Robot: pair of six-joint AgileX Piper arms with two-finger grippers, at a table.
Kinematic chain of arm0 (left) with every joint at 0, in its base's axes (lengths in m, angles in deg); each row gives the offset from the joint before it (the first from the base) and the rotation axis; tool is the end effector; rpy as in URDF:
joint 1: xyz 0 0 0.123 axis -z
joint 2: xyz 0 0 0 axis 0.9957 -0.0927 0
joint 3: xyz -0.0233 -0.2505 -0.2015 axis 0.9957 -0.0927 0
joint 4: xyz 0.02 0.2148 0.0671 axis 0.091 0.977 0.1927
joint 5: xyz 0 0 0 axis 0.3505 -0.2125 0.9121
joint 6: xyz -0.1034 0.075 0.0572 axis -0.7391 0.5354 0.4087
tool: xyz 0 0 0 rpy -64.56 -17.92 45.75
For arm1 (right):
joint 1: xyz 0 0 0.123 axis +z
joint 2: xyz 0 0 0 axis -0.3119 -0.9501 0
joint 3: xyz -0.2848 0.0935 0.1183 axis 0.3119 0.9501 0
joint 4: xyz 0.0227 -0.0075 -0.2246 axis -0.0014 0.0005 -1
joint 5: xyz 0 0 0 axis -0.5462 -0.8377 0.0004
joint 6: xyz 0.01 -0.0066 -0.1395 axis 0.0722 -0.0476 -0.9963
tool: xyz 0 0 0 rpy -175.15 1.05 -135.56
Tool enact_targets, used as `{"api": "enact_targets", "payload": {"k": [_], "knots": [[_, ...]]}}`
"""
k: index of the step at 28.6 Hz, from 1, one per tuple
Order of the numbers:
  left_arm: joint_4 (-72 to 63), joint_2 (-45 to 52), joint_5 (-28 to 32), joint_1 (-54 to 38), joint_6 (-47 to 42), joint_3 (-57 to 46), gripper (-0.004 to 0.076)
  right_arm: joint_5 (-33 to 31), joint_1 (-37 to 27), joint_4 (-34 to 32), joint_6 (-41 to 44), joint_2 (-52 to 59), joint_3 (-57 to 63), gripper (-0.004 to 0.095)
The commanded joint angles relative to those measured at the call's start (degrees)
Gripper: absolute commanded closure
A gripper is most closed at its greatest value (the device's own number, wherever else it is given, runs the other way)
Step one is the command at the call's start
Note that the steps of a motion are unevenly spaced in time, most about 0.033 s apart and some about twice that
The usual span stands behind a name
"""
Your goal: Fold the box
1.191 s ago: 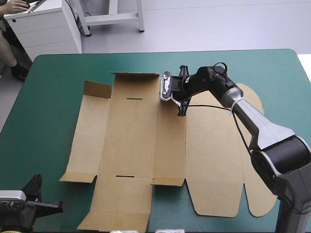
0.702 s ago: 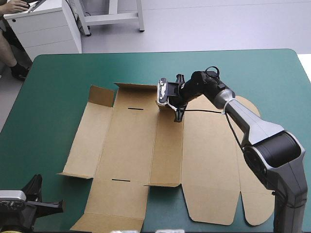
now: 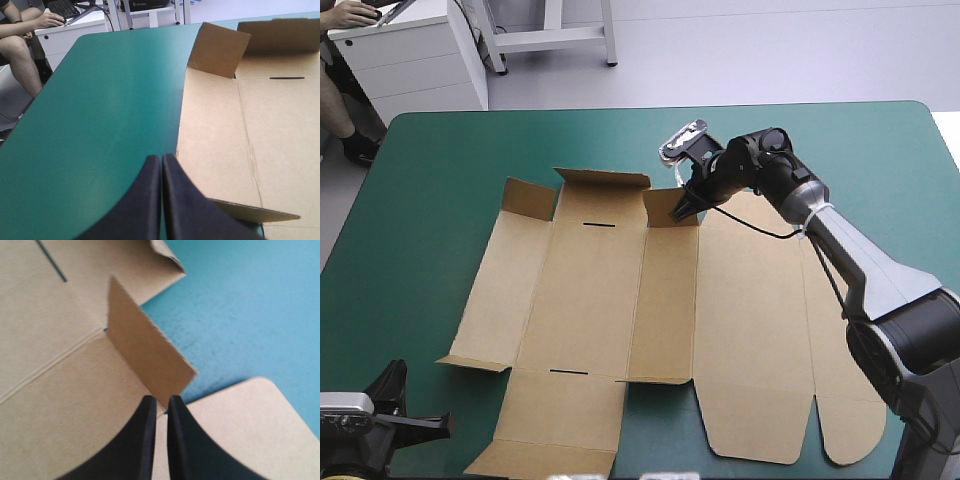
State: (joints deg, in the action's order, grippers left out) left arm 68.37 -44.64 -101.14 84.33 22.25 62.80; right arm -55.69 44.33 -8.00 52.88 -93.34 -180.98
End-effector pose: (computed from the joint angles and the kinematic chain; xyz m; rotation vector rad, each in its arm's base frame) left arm -0.0009 0.0000 0.2530 0.0043 1.8185 0.0122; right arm 0.3937 0.2078 0.3188 -1.0181 2.2780 0.1599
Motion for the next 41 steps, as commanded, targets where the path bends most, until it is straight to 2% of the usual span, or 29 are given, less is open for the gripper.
{"api": "enact_targets", "payload": {"k": [1,2,3,8,10,17,24,31,36,41], "knots": [[0.0,0.8,4.4,0.3,-0.2,1.4,0.0703,0.9,-0.5,-5.4,15.1,3.7,-2.0,0.0908],[0.0,0.8,4.4,0.3,-0.2,1.4,0.0670,0.9,-0.9,-5.0,16.3,3.7,-1.8,0.0908],[0.0,0.8,4.4,0.3,-0.2,1.4,0.0572,0.9,-1.8,-5.0,19.5,4.1,-1.2,0.0908],[0.0,0.8,4.4,0.3,-0.6,1.4,0.0248,0.6,-5.0,-4.7,21.0,7.0,5.2,0.0909],[0.0,0.7,4.4,0.3,-1.2,1.4,0.0188,1.8,-6.3,-4.4,20.9,9.2,9.9,0.0909],[0.0,-2.7,4.7,0.3,-1.4,1.4,0.0198,12.1,-9.8,0.3,18.7,23.5,30.6,0.0909],[0.0,-12.4,10.0,0.3,-1.4,5.3,0.0198,13.9,-10.0,0.2,17.0,40.0,41.1,0.0909],[0.4,-27.7,11.1,0.3,0.1,14.7,0.0198,14.2,-10.0,0.7,17.0,53.7,47.5,0.0909],[3.2,-39.2,11.0,0.3,1.7,22.4,0.0198,19.5,-10.0,0.5,17.0,64.5,56.0,0.0909],[4.0,-49.9,8.0,0.3,2.0,28.0,0.0198,20.4,-10.0,-0.8,17.0,72.3,61.8,0.0909]]}}
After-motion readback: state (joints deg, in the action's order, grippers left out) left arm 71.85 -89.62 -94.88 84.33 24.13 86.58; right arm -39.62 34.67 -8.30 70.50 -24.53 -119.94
